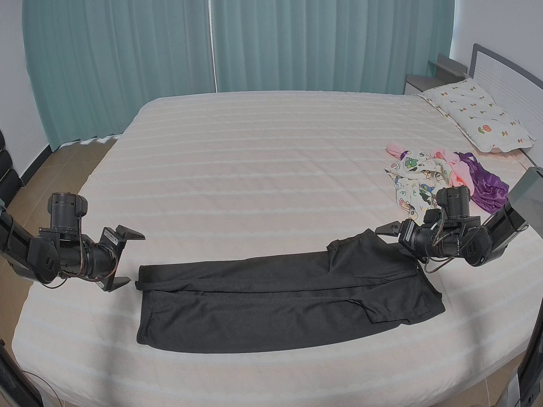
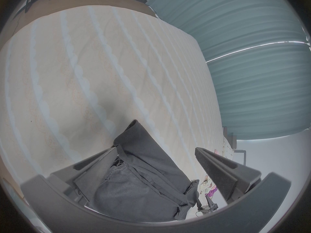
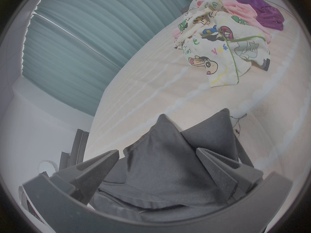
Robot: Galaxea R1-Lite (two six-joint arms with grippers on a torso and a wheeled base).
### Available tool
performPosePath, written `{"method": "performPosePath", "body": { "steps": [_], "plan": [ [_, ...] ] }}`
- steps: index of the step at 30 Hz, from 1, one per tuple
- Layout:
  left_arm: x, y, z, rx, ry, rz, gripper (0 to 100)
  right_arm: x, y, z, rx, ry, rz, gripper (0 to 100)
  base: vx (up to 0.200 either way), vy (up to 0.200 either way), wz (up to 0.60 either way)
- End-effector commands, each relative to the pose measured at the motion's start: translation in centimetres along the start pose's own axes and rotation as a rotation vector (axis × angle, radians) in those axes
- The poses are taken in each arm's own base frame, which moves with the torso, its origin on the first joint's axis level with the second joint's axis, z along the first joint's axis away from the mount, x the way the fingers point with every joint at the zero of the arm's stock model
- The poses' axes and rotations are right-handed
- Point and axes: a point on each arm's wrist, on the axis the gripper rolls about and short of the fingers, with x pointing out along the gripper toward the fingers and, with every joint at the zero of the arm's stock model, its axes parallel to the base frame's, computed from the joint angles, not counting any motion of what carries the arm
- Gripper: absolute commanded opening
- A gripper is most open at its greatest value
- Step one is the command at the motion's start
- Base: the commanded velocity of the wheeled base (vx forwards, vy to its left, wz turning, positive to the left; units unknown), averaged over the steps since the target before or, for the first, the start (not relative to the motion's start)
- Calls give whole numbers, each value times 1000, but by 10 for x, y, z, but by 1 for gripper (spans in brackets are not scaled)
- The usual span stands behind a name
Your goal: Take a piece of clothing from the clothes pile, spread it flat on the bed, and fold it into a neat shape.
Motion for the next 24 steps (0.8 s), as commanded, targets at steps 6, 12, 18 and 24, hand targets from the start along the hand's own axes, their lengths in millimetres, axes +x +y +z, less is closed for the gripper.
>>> {"method": "performPosePath", "body": {
  "steps": [6, 12, 18, 24],
  "plan": [
    [3, 6, -4, -1, 10, 9, 100, 17, -12, -5, 2, 25, -22, 100, 0, 0, 0],
    [3, 7, -4, -1, 10, 10, 100, 15, -13, -8, 5, 35, -30, 0, 0, 0, 0],
    [3, 7, -4, -1, 10, 10, 100, 3, -16, -9, 16, 33, -44, 0, 0, 0, 0],
    [3, 7, -4, -2, 11, 12, 100, -16, -17, -6, 25, 11, -50, 0, 0, 0, 0]
  ]
}}
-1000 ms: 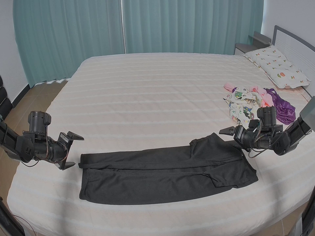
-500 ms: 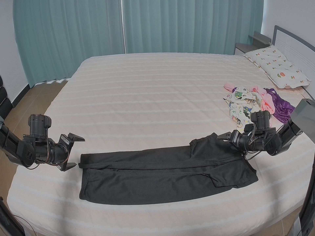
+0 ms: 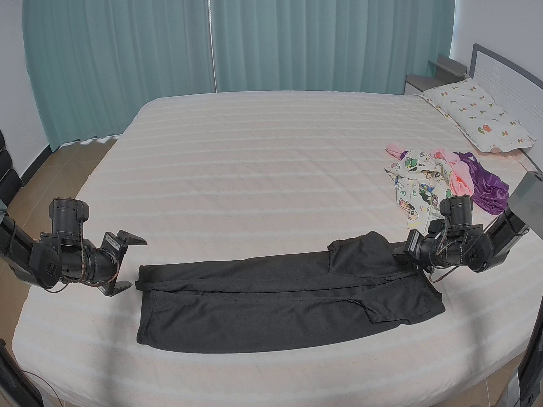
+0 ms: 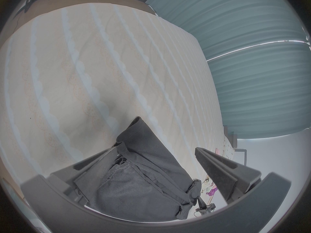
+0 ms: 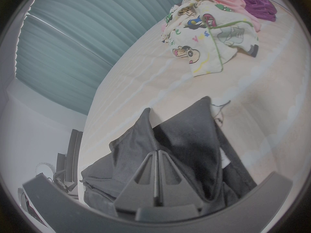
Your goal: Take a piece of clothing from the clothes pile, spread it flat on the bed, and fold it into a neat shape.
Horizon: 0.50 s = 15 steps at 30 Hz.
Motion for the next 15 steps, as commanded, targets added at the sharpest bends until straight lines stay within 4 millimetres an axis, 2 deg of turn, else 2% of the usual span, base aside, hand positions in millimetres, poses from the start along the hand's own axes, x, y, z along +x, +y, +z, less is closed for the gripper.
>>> {"method": "performPosePath", "body": {
  "steps": [1, 10, 15],
  "plan": [
    [1, 1, 0, -2, 2, 3, 100, -18, 2, 2, 2, -21, 2, 0, 0, 0, 0],
    [1, 1, 0, -3, 2, 3, 100, -40, -3, -13, 18, 0, -19, 0, 0, 0, 0],
    [1, 1, 0, -2, 3, 3, 100, -45, -8, -21, 1, 21, -33, 0, 0, 0, 0]
  ]
}}
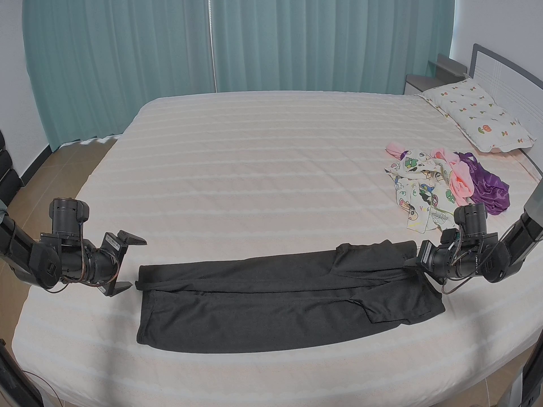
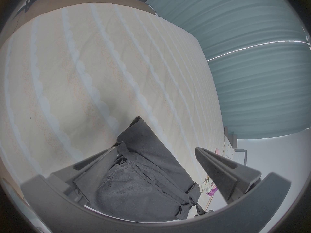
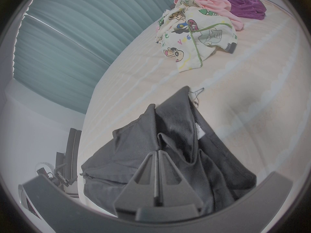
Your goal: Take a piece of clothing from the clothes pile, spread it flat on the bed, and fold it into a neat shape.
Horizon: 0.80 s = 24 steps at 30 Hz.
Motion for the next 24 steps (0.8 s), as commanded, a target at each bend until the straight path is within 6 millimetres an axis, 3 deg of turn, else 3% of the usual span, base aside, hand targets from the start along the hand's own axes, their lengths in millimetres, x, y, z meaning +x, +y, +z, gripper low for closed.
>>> {"method": "performPosePath", "body": {
  "steps": [1, 7, 8, 13, 18, 21, 24],
  "plan": [
    [1, 0, 0, -1, 2, 2, 100, -8, 0, -4, -6, 0, 0, 0, 0, 0, 0],
    [1, 0, 0, -1, 3, 3, 100, -9, -1, -6, -2, 5, -5, 0, 0, 0, 0],
    [1, 0, -1, 0, 4, 3, 100, -9, -1, -7, -2, 7, -6, 100, 0, 0, 0],
    [1, 1, -3, 6, 10, 6, 100, -11, 0, -5, 6, -2, 0, 100, 0, 0, 0],
    [0, 1, -11, 19, 29, 7, 100, -37, 15, 2, 84, -63, 43, 100, 0, 0, 0],
    [1, 3, -16, 23, 43, 16, 100, -54, 17, -9, 178, -74, 35, 100, 0, 0, 0],
    [0, 4, -18, 21, 50, 24, 100, -59, 11, -18, 206, -70, 3, 100, -67, 0, 0]
  ]
}}
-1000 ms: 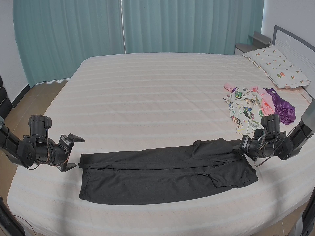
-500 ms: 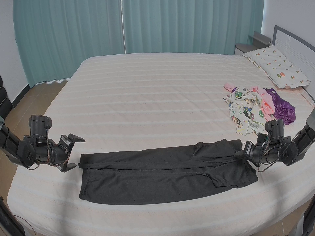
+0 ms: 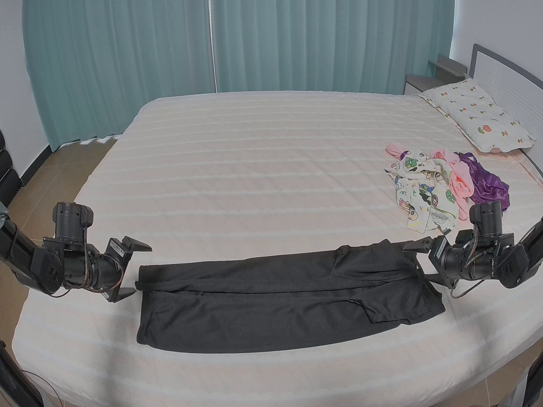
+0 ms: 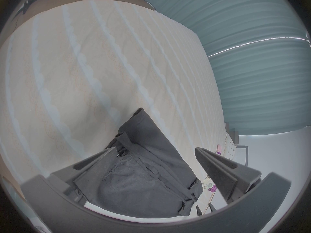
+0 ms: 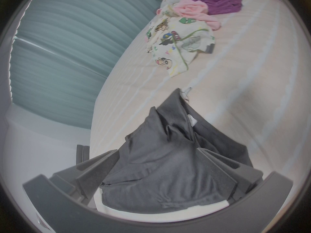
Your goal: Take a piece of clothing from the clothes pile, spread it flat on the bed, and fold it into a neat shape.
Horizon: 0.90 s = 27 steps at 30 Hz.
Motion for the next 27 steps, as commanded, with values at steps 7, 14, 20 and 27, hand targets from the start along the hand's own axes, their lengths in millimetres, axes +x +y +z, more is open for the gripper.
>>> {"method": "performPosePath", "body": {
  "steps": [7, 14, 20, 27],
  "plan": [
    [-3, 14, -18, 8, 45, 49, 100, -41, -21, -30, 103, -2, -62, 100, -200, 0, 0],
    [-1, 20, -26, 18, 48, 89, 100, -50, -23, -40, 120, -29, -50, 100, -114, 0, 0],
    [5, 26, -37, 51, 31, 148, 100, -50, -26, -43, 122, -32, -73, 100, 0, 0, 0],
    [17, 29, -41, 76, 3, 142, 100, -49, -27, -47, 119, -13, -75, 100, 0, 0, 0]
  ]
}}
